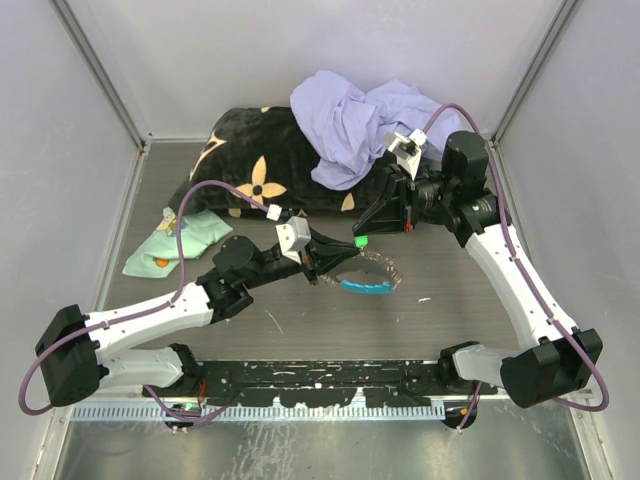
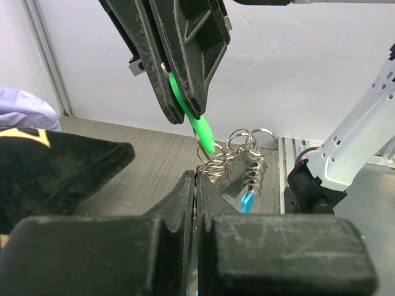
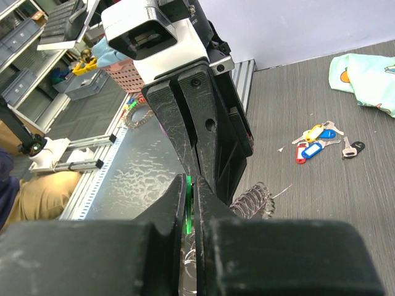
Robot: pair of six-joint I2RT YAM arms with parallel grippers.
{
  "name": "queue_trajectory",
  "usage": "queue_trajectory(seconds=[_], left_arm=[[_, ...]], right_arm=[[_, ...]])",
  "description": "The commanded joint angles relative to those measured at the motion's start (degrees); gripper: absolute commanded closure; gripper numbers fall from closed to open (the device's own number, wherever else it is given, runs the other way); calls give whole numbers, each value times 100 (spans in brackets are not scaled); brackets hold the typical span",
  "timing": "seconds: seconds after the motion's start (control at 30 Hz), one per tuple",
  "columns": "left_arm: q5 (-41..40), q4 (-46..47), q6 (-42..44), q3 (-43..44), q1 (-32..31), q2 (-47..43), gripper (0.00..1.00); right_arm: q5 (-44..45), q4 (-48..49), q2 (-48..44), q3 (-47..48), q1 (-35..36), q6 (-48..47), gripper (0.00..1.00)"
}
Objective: Remove the keys from the keyring
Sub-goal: Remove the key from the keyring.
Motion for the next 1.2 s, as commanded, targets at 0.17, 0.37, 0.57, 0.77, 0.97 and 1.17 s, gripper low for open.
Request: queue_trajectory(seconds=[0.17,0.37,0.57,0.77,0.97,1.17], left_arm=[[-21,386,-89,253,23,-56,84],[21,364,-114,286,23,-12,82],[10,324,-144,351,19,70,82],[29,325,-173,391,20,130,82],[29,325,-165,385,13,119,88],[-11,334,-173,366,16,91,100]], right_arm=[[-217,78,-95,224,19,-32,99],[-217,72,-91,224,19,-32,99],[-209,59,-93,222,21,-41,99],[-209,46,-96,225,20,-50,99],[-217,41,-98,230,19,-45,99],[-224,42,-107,228,20,-50,99]])
